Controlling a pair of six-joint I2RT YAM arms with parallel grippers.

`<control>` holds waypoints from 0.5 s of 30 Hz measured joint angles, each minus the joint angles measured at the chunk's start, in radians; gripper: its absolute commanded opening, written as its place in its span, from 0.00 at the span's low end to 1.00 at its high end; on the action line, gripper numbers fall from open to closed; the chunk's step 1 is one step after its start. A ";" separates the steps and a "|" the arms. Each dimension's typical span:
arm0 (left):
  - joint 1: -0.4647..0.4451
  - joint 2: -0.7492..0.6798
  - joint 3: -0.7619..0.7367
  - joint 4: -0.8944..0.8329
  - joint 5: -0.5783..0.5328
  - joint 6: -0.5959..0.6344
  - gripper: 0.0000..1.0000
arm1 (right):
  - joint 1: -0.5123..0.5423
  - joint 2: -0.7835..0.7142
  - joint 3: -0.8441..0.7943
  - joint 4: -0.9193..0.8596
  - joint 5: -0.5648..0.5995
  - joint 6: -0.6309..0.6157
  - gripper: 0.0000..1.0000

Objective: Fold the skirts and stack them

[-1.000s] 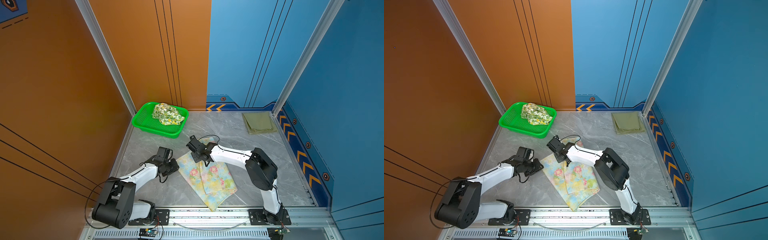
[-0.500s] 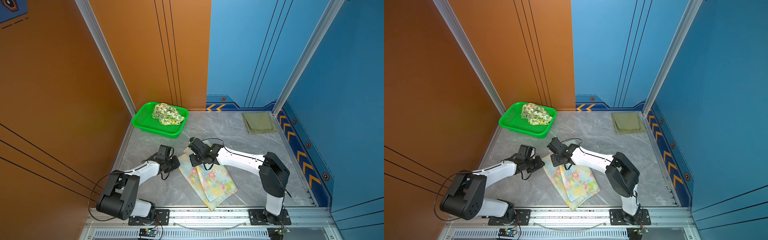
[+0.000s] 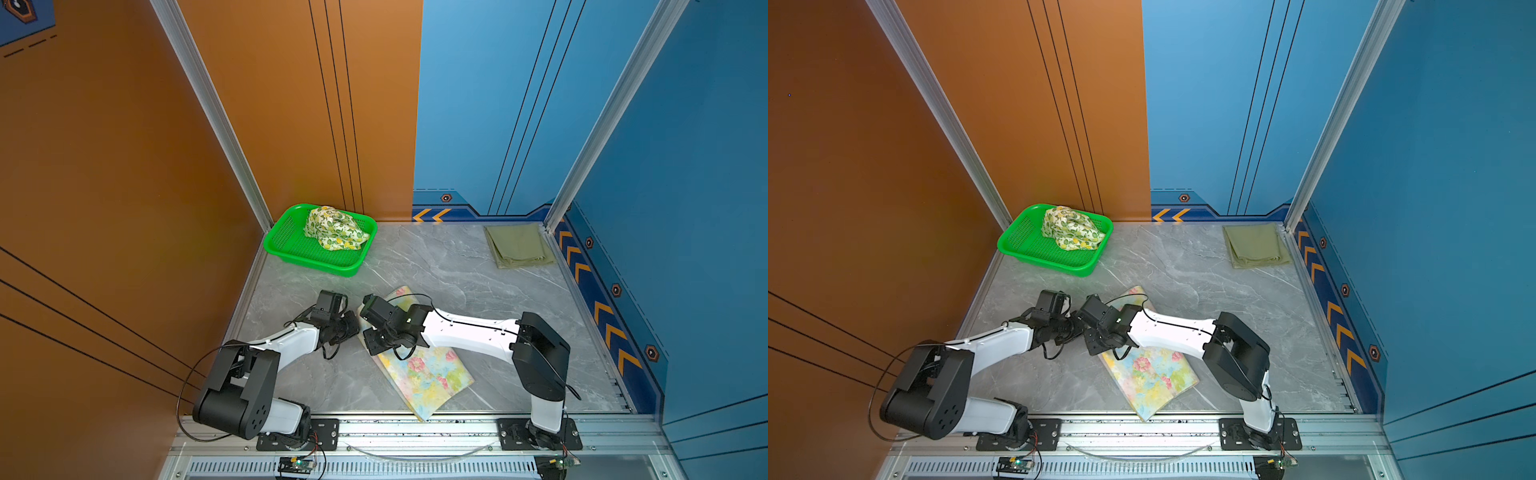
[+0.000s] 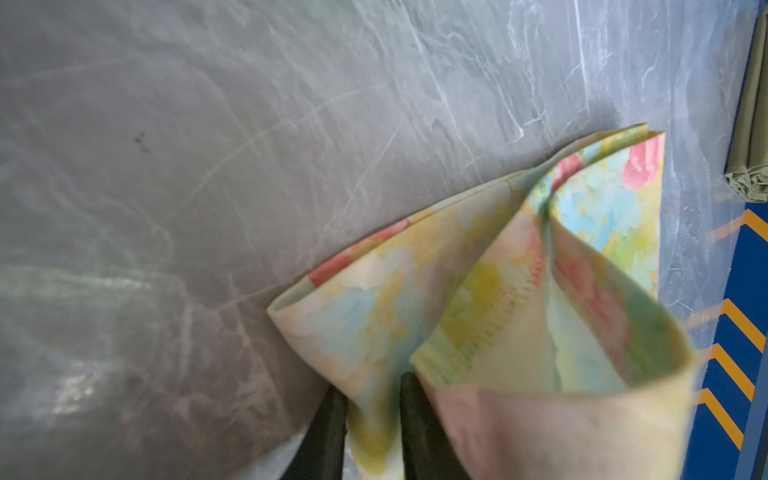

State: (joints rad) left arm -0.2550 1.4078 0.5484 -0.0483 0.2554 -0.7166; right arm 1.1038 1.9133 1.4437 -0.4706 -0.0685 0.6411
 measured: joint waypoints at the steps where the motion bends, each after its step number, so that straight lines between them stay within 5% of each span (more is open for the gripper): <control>1: 0.000 -0.006 -0.003 0.000 0.000 -0.001 0.32 | 0.000 0.000 -0.002 0.000 0.000 0.001 0.54; 4: 0.006 -0.032 -0.010 -0.024 0.000 -0.008 0.40 | -0.011 -0.019 -0.022 0.012 0.014 0.001 0.63; 15: 0.031 -0.253 -0.025 -0.214 -0.050 -0.014 0.49 | -0.154 -0.366 -0.316 0.008 0.147 0.023 0.65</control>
State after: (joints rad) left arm -0.2245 1.1545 0.5232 -0.2626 0.2050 -0.7311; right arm 0.9497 1.5475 1.1275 -0.4625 0.0784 0.6643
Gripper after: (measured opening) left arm 0.479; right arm 0.644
